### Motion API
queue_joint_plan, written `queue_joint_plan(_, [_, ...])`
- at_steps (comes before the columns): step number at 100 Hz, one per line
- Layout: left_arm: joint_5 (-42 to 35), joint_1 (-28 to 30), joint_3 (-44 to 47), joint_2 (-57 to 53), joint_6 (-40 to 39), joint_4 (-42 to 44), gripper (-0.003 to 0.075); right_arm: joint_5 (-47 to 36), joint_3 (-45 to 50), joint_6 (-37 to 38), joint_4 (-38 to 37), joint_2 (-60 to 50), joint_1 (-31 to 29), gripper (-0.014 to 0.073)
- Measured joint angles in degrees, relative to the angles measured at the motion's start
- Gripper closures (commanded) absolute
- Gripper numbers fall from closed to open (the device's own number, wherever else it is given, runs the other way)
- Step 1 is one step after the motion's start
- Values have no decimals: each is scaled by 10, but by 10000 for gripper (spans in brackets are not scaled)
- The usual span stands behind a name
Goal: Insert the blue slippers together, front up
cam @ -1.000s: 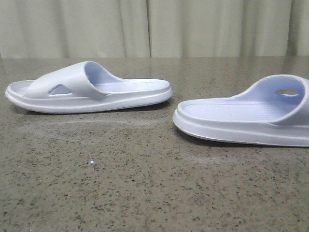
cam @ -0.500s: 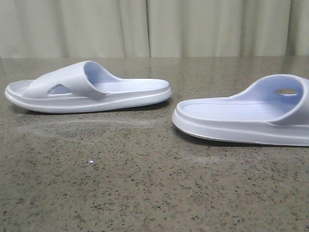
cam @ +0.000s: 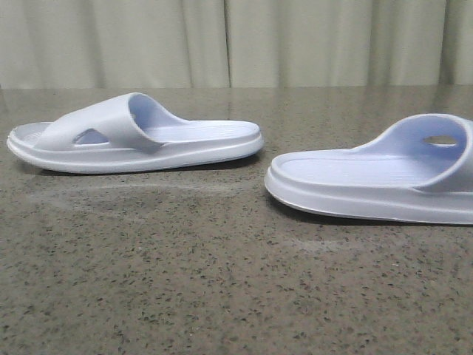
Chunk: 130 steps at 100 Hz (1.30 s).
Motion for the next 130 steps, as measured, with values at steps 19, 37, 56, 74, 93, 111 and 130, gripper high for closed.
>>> queue_joint_plan(19, [11, 0, -2, 19, 42, -48, 472, 49, -18, 0, -9, 1, 0, 505])
queue_joint_plan(37, [24, 0, -2, 31, 83, -89, 431, 93, -49, 0, -9, 1, 0, 421])
queue_joint_plan(56, [26, 0, -2, 33, 94, -104, 431, 111, -59, 0, -34, 16, 0, 421])
queue_joint_plan(74, [26, 0, -2, 33, 98, -105, 431, 120, -67, 7, -69, 77, -12, 419])
queue_joint_plan(93, [27, 0, -2, 33, 106, -117, 431, 117, -68, 9, -72, 126, -38, 387])
queue_joint_plan(111, [30, 0, -2, 50, 140, -156, 431, 106, -68, -11, -34, 156, -58, 387])
queue_joint_plan(130, [32, 0, -2, 85, 165, -176, 431, 114, -81, -70, 36, 186, -98, 387])
